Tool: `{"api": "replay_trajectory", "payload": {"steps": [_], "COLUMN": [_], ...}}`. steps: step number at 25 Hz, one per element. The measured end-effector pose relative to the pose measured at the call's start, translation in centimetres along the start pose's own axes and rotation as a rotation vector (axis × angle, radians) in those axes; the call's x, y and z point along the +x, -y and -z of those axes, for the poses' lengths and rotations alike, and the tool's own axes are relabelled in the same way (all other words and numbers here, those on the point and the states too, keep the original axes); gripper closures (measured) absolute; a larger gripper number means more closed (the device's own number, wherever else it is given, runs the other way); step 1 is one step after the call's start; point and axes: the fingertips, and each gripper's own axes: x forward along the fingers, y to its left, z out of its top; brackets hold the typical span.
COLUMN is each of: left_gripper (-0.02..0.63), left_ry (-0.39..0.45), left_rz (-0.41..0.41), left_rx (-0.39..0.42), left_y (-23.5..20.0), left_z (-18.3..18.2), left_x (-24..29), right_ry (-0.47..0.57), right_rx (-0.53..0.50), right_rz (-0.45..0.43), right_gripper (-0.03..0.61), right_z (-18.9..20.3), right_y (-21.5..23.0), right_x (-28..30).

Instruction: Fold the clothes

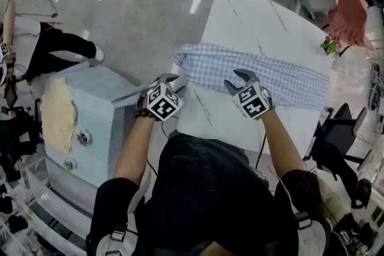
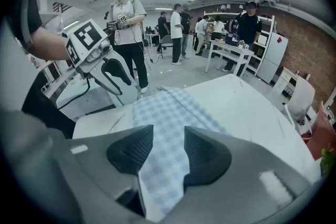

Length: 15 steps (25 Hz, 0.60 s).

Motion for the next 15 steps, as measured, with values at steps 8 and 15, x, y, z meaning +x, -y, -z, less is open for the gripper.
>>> {"api": "replay_trajectory", "payload": {"steps": [8,15], "left_gripper": [0.437,0.44], "left_ry": [0.001,-0.006], "left_rz": [0.049,0.069], "left_rx": [0.031,0.023], "left_y": [-0.8,-1.3], "left_z": [1.7,3.9], "left_x": [0.4,-0.7], "right_ry": [-0.05,-0.087], "right_rx": [-0.082,-0.216], "right_rz": [-0.048,-0.103], "right_gripper": [0.393,0.393], "right_z": [-0.8,-3.8], "right_y": [-5.0,-9.1], "right_x": [3.5,7.5]}}
